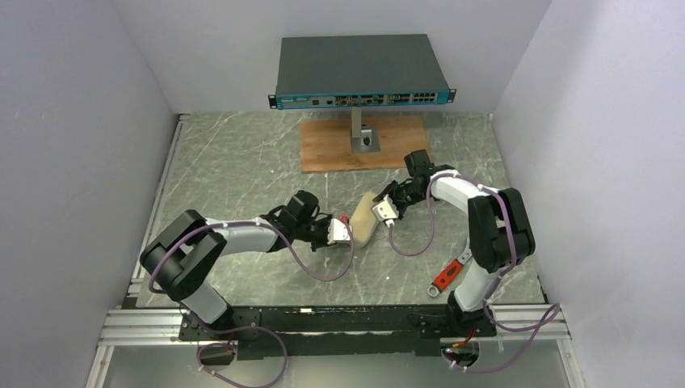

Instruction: Open the umbrella

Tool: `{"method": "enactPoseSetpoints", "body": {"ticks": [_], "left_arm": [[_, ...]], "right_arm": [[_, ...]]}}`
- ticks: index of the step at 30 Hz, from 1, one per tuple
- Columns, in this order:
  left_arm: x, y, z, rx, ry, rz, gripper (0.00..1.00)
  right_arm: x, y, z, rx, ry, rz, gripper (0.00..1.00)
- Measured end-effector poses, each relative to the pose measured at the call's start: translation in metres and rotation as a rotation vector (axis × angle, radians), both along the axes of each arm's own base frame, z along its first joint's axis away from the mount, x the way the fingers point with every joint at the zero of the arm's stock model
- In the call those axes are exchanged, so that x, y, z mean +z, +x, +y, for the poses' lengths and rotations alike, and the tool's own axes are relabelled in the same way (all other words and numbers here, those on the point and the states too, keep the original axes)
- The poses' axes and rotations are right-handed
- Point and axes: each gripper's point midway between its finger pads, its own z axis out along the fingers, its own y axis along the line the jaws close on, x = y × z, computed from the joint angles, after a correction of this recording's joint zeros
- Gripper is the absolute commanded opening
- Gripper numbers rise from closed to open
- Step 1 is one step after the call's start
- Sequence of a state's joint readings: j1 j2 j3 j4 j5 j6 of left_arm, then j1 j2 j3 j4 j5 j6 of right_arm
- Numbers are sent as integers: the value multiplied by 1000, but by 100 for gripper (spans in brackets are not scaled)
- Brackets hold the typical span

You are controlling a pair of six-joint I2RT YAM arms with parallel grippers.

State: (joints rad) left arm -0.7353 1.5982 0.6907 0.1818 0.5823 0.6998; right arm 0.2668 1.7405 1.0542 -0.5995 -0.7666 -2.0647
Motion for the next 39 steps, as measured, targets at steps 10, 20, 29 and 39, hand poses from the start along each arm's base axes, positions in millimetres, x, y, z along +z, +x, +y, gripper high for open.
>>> {"method": "enactPoseSetpoints", "body": {"ticks": [10, 20, 29, 39], "left_arm": [[-1, 19, 16, 229, -36, 213, 0], [12, 68, 34, 323, -49, 255, 0], [1, 68, 35, 294, -24, 280, 0], [2, 77, 39, 299, -21, 269, 0]], "right_arm": [[-10, -32, -27, -65, -101, 177, 68], [15, -68, -24, -79, -110, 388, 89], [28, -28, 28, -200, 9, 327, 91], [-9, -8, 33, -202, -30, 361, 80]]}}
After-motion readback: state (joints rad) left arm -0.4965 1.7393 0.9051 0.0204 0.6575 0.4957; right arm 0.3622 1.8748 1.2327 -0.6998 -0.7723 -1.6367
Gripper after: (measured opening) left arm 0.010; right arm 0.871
